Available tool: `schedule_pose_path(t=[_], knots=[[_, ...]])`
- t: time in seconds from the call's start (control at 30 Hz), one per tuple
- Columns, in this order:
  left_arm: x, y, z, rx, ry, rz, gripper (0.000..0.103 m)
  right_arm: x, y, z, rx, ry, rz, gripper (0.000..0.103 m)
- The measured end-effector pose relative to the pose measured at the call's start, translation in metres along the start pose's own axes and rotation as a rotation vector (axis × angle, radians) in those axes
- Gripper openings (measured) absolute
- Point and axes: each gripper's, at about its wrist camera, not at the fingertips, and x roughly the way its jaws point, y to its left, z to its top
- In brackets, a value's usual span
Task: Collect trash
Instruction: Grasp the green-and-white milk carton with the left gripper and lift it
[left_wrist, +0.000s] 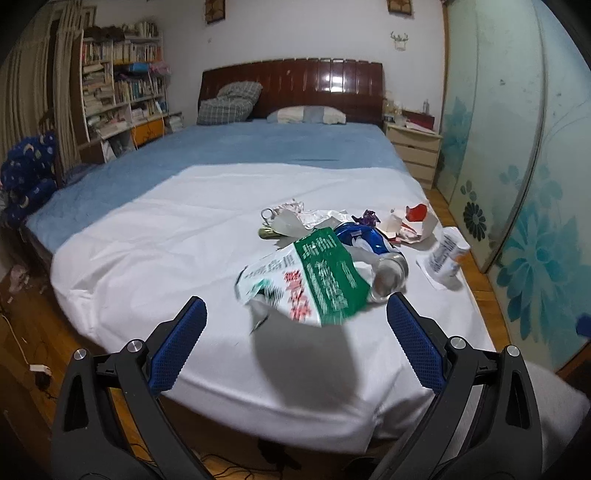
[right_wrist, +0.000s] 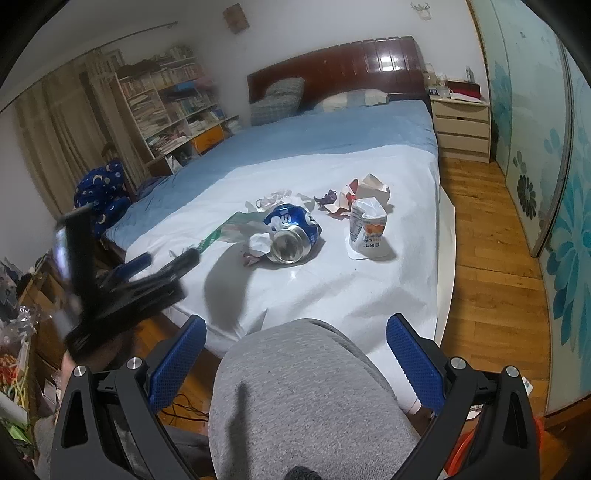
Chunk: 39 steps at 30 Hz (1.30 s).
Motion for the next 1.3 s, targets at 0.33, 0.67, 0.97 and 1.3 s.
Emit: schedule_pose_path(t=[0.33,0.67,0.97,1.3], knots=[[0.054,0.034,0.015,-0.263,0.085,-0.166,0.048,0.008,-0.009,0.005,0.042,0.012,0.003,0.097],[0.069,0.027,0.01,-0.324,0.135,-0.252,0.005,0.02,-0.017,0.015,0.077,0.027,0.016,0.097],[0.057,0.038,-0.005,-0.465,0.176,-0.346,0.016,0.019,-0.012,0.013,0.051,0.01,0.016,0.097],[0.063,0.032,-0.02,-0.585,0.206,-0.516,0.069,0.019,-0.012,0.01,0.046,0.003,0.019,0.097]])
